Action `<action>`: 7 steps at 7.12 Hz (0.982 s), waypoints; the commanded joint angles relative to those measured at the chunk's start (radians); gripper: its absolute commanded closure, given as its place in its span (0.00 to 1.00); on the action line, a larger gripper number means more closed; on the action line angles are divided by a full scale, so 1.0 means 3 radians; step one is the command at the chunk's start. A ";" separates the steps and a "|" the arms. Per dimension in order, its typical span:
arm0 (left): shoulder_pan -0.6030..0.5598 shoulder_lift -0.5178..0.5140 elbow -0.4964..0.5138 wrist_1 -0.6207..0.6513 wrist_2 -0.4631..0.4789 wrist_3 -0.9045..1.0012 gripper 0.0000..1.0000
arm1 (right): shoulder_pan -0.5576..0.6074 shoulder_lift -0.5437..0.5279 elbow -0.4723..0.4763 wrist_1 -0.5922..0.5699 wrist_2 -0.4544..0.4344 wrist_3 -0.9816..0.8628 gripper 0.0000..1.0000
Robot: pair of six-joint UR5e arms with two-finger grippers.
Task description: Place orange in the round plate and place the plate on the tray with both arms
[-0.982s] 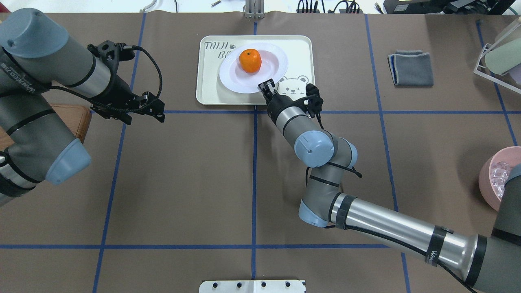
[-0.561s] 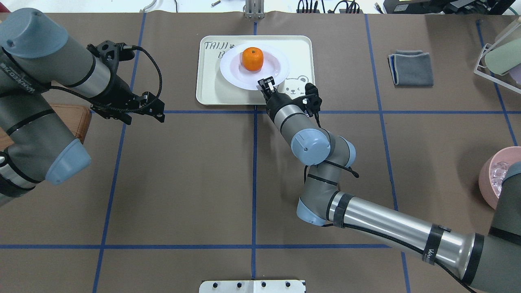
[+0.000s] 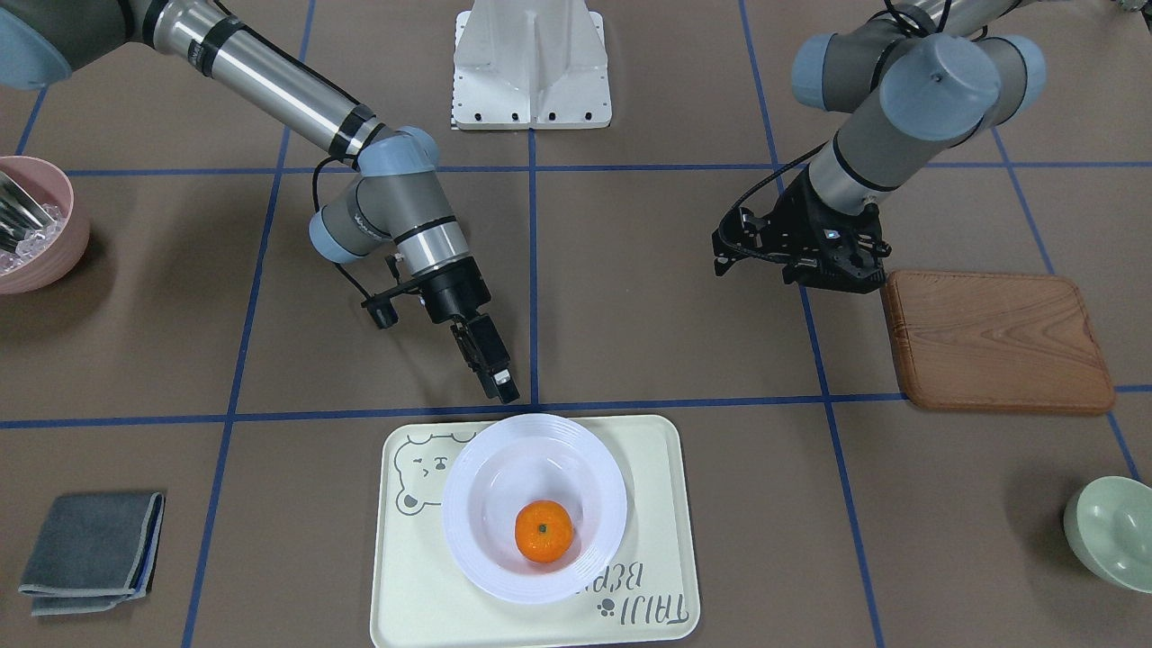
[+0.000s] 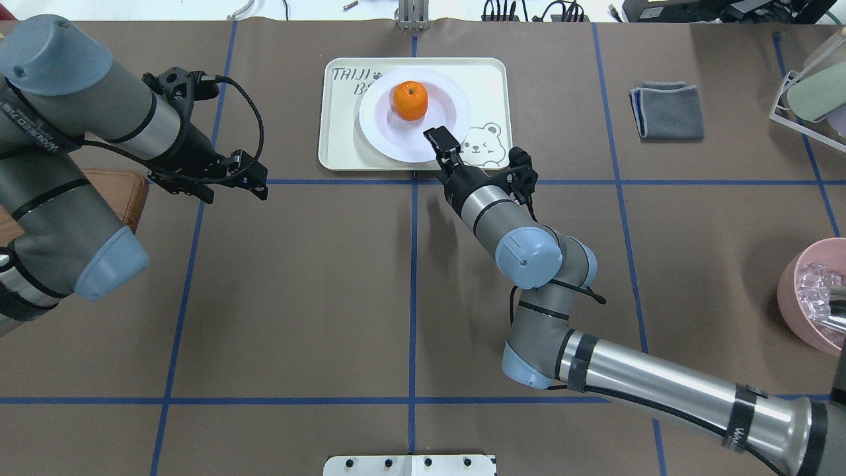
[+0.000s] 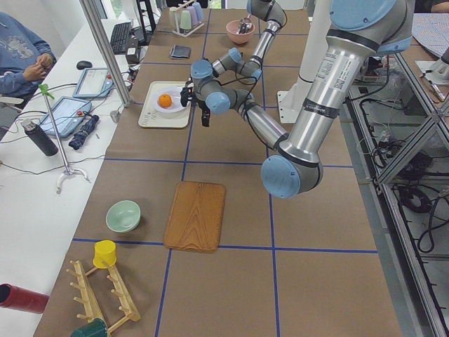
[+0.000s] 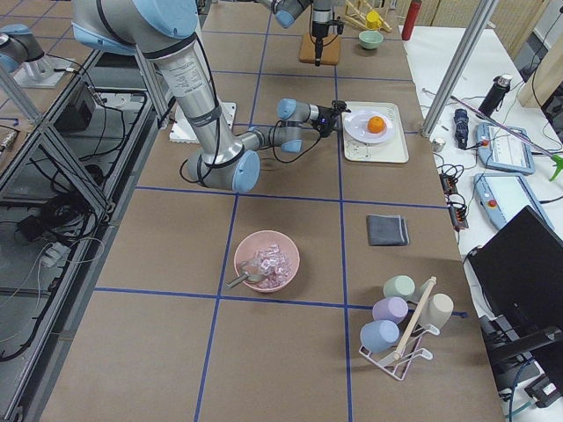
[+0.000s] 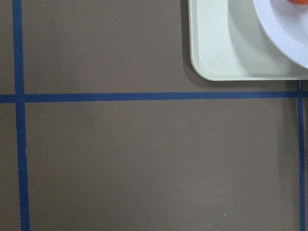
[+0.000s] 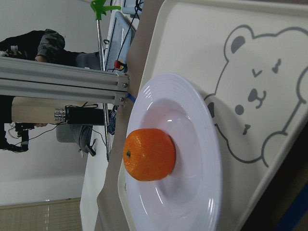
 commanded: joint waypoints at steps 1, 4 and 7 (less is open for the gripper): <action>0.0002 0.0000 0.0009 0.0000 0.0000 0.0000 0.03 | -0.0075 -0.0375 0.0505 -0.0003 0.0138 -0.0120 0.00; -0.0008 0.0000 0.0034 0.0000 0.0030 0.0015 0.03 | 0.0479 -0.1025 0.1125 -0.0013 0.1606 -0.0880 0.00; -0.0166 0.0142 0.0030 0.0000 0.0046 0.0351 0.03 | 0.1797 -0.1471 0.1065 -0.0170 0.3677 -0.2242 0.00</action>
